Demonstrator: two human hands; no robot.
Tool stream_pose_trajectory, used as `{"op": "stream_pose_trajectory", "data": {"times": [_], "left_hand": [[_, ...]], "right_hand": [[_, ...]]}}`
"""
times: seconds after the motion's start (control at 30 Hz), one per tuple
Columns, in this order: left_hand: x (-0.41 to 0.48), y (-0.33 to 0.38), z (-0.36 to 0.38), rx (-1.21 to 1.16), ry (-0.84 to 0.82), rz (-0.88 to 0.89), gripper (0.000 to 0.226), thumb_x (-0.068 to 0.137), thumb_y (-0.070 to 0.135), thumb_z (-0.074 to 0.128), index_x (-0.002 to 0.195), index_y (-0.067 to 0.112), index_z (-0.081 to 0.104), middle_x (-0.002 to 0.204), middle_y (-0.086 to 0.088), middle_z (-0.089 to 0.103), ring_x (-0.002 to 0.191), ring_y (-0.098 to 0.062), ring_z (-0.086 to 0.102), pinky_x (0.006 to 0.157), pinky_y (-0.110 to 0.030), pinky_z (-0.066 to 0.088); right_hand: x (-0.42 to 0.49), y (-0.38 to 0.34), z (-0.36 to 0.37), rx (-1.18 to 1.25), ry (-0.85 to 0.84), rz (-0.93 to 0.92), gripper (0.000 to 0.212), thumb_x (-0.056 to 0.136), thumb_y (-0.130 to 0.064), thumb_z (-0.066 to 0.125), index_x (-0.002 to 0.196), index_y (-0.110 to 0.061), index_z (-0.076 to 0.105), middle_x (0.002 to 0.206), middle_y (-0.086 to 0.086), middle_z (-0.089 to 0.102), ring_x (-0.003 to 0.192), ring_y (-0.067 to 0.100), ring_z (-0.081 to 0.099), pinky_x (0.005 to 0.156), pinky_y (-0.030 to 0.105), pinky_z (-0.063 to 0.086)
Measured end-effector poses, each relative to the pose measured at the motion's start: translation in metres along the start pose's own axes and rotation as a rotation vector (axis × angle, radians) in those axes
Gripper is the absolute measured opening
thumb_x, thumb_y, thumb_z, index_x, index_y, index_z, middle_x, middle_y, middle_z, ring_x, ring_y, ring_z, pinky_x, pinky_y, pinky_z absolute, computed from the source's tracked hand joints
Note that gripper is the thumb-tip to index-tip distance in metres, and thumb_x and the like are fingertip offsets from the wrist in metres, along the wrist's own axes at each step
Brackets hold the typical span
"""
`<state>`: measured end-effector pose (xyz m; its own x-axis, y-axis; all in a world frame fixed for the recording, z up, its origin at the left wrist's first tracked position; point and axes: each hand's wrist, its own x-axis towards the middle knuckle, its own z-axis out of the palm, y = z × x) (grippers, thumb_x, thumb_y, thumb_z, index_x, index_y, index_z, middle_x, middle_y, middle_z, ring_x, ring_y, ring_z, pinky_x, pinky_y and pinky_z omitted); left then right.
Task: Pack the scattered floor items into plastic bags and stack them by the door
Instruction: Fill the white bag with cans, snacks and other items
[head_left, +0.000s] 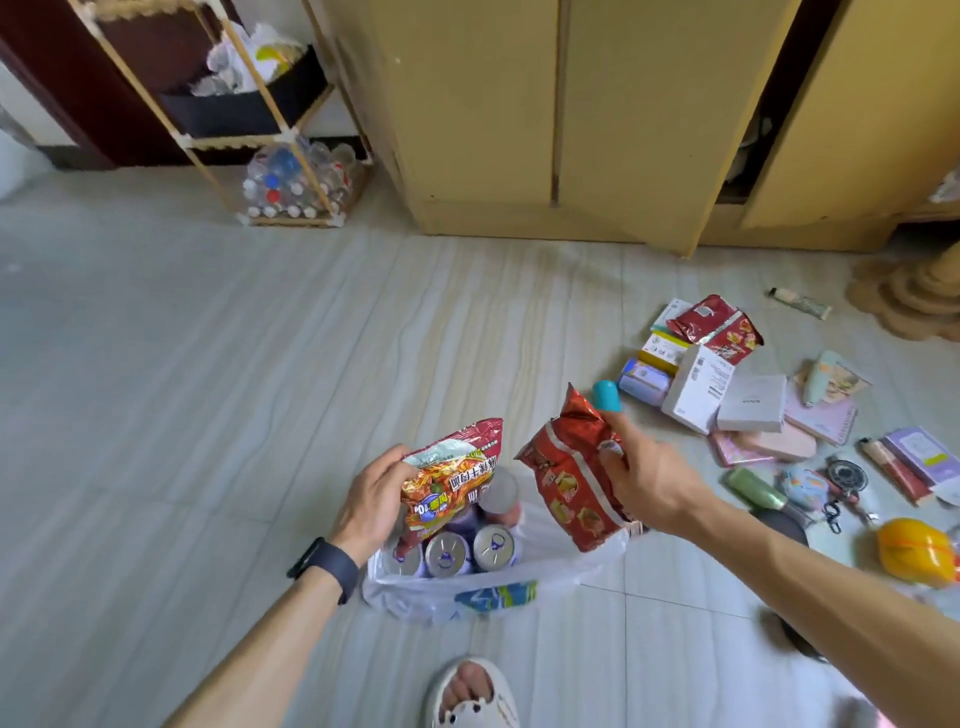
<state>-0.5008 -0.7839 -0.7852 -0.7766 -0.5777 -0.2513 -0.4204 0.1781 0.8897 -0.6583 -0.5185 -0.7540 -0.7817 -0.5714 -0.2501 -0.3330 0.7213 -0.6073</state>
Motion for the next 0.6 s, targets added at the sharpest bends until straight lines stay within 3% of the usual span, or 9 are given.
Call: {"op": "stream_pose_trajectory", "data": {"times": [0.1, 0.27, 0.33, 0.43, 0.53, 0.6], "left_hand": [[0.011, 0.009, -0.005, -0.118, -0.007, -0.004, 0.009, 0.071, 0.021, 0.048, 0.062, 0.019, 0.051, 0.056, 0.006, 0.053, 0.055, -0.014, 0.053, 0.053, -0.026, 0.037], [0.024, 0.01, -0.005, -0.255, -0.028, -0.105, 0.012, 0.065, 0.02, 0.048, 0.068, 0.009, 0.046, 0.052, 0.001, 0.051, 0.049, -0.015, 0.054, 0.044, -0.018, 0.039], [0.031, -0.002, -0.002, -0.07, -0.075, -0.163, 0.013, 0.068, 0.026, 0.049, 0.061, 0.015, 0.045, 0.051, 0.004, 0.051, 0.053, -0.019, 0.052, 0.049, -0.024, 0.037], [0.04, -0.029, 0.002, 0.562, -0.085, -0.076, 0.02, 0.087, 0.03, 0.051, 0.071, 0.019, 0.053, 0.067, 0.004, 0.06, 0.067, -0.02, 0.058, 0.056, -0.029, 0.038], [0.044, -0.046, 0.001, 0.749, -0.079, 0.015, 0.017, 0.091, 0.036, 0.05, 0.097, 0.026, 0.063, 0.092, 0.004, 0.056, 0.087, -0.02, 0.058, 0.069, -0.029, 0.045], [0.046, -0.055, -0.003, 0.814, -0.171, -0.026, 0.024, 0.091, 0.041, 0.048, 0.105, 0.031, 0.063, 0.1, 0.002, 0.056, 0.089, -0.018, 0.057, 0.073, -0.029, 0.047]], "right_hand": [[0.001, -0.005, 0.011, -0.013, -0.001, 0.0, 0.04, 0.101, -0.022, 0.039, 0.14, -0.023, 0.038, 0.103, 0.022, 0.067, 0.085, 0.04, 0.063, 0.07, 0.036, 0.049], [0.004, -0.007, 0.026, -0.034, -0.049, -0.009, 0.039, 0.102, -0.022, 0.037, 0.141, -0.023, 0.036, 0.105, 0.018, 0.067, 0.075, 0.028, 0.057, 0.069, 0.035, 0.049], [0.005, -0.006, 0.031, -0.041, -0.068, 0.007, 0.04, 0.102, -0.023, 0.036, 0.142, -0.023, 0.034, 0.108, 0.017, 0.066, 0.076, 0.026, 0.057, 0.068, 0.033, 0.049], [0.008, -0.006, 0.04, -0.047, -0.111, 0.028, 0.041, 0.103, -0.022, 0.035, 0.144, -0.022, 0.033, 0.113, 0.017, 0.065, 0.077, 0.025, 0.056, 0.067, 0.03, 0.047], [0.008, -0.008, 0.047, -0.089, -0.133, 0.015, 0.041, 0.103, -0.023, 0.034, 0.143, -0.022, 0.032, 0.111, 0.019, 0.067, 0.078, 0.029, 0.058, 0.068, 0.035, 0.05], [0.009, -0.01, 0.05, -0.115, -0.146, 0.005, 0.04, 0.103, -0.024, 0.034, 0.143, -0.022, 0.032, 0.108, 0.019, 0.067, 0.077, 0.03, 0.058, 0.067, 0.036, 0.049]]}}
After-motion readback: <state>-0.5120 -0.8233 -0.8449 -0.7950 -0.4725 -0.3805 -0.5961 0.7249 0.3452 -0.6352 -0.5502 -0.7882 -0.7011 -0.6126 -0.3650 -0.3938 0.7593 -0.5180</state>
